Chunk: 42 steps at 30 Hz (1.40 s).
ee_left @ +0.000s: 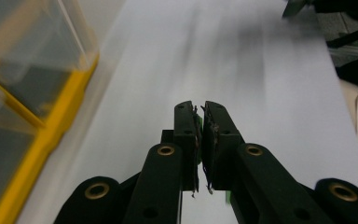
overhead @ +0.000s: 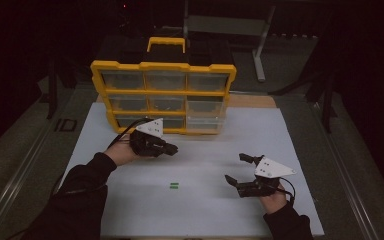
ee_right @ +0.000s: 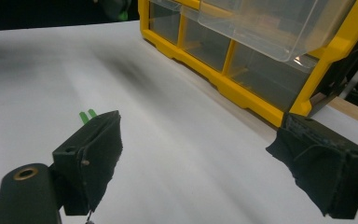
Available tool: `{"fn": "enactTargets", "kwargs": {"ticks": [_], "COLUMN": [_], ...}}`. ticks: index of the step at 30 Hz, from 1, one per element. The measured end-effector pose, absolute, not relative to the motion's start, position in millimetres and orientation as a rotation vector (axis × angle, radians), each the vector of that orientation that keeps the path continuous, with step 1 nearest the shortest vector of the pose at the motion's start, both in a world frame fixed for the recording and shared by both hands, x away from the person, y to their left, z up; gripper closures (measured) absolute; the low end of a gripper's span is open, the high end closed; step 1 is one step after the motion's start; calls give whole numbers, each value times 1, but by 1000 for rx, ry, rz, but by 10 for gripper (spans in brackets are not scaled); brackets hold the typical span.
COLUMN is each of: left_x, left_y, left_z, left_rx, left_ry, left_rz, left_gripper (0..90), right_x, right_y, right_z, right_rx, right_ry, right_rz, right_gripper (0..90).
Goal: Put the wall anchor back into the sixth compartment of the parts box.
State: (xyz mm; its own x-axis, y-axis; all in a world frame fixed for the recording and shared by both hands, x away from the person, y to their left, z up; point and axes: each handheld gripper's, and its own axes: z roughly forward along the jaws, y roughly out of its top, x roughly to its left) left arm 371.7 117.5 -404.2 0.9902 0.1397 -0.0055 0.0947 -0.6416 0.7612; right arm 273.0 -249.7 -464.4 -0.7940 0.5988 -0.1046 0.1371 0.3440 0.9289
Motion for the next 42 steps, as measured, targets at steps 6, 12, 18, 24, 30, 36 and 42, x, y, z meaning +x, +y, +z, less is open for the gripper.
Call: {"fn": "enactTargets", "kwargs": {"ticks": [6,12,18,24,30,36,42], "left_x": [377,383,391,403,415,428,444], "left_y": [114,109,104,96,84,67,51], "left_z": [-378,-350,-325,-310,-301,-299,-304], "left_rx": [2257,2227,2187,2157,2129,2099,2136], "left_ry": [122,90,70,73,77,100,151], "left_rz": [98,120,136,159,163,154,159], "left_gripper": [835,835,835,835,835,835,835], "right_x": [273,273,273,273,273,273,273], "right_y": [-250,-249,-250,-249,-250,-249,-250], "right_z": [-465,-465,-464,-464,-465,-465,-465], "right_rx": [648,648,645,643,643,642,640], "right_ry": [2184,2186,2184,2184,2187,2192,2189], "right_rz": [1446,1445,1449,1450,1452,1456,1459], "right_gripper": [140,140,140,140,140,141,140]}}
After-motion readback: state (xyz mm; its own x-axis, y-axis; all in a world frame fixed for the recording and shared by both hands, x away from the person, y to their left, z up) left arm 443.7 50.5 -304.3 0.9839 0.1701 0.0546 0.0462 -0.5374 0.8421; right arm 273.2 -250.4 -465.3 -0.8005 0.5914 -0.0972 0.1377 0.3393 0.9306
